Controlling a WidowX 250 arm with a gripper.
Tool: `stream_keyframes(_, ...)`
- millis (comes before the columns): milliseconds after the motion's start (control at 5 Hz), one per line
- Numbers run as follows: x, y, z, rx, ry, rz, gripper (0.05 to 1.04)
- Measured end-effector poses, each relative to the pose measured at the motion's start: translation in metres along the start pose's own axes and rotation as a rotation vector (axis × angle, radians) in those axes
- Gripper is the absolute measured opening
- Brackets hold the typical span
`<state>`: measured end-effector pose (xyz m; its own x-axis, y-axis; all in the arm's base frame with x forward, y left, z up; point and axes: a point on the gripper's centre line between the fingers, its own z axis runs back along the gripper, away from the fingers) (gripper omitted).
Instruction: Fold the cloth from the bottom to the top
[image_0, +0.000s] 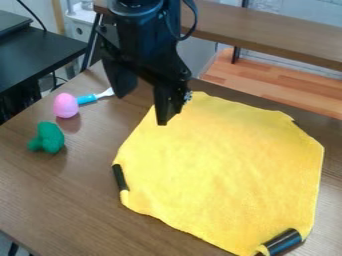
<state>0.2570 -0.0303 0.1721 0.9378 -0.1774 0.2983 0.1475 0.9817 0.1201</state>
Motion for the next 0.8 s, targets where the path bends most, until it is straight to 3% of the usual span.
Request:
stream_keyframes(200, -0.004, -0.002, -0.007, -0.009, 0.014, -0.003, 1.001)
stream_keyframes(400, -0.033, 0.025, -0.037, -0.015, -0.02, 0.138, 1.001)
stream_keyframes(600, -0.053, 0.049, -0.058, 0.011, -0.072, 0.366, 1.001)
stream_keyframes(800, -0.057, 0.072, -0.089, -0.054, -0.203, 0.512, 1.001)
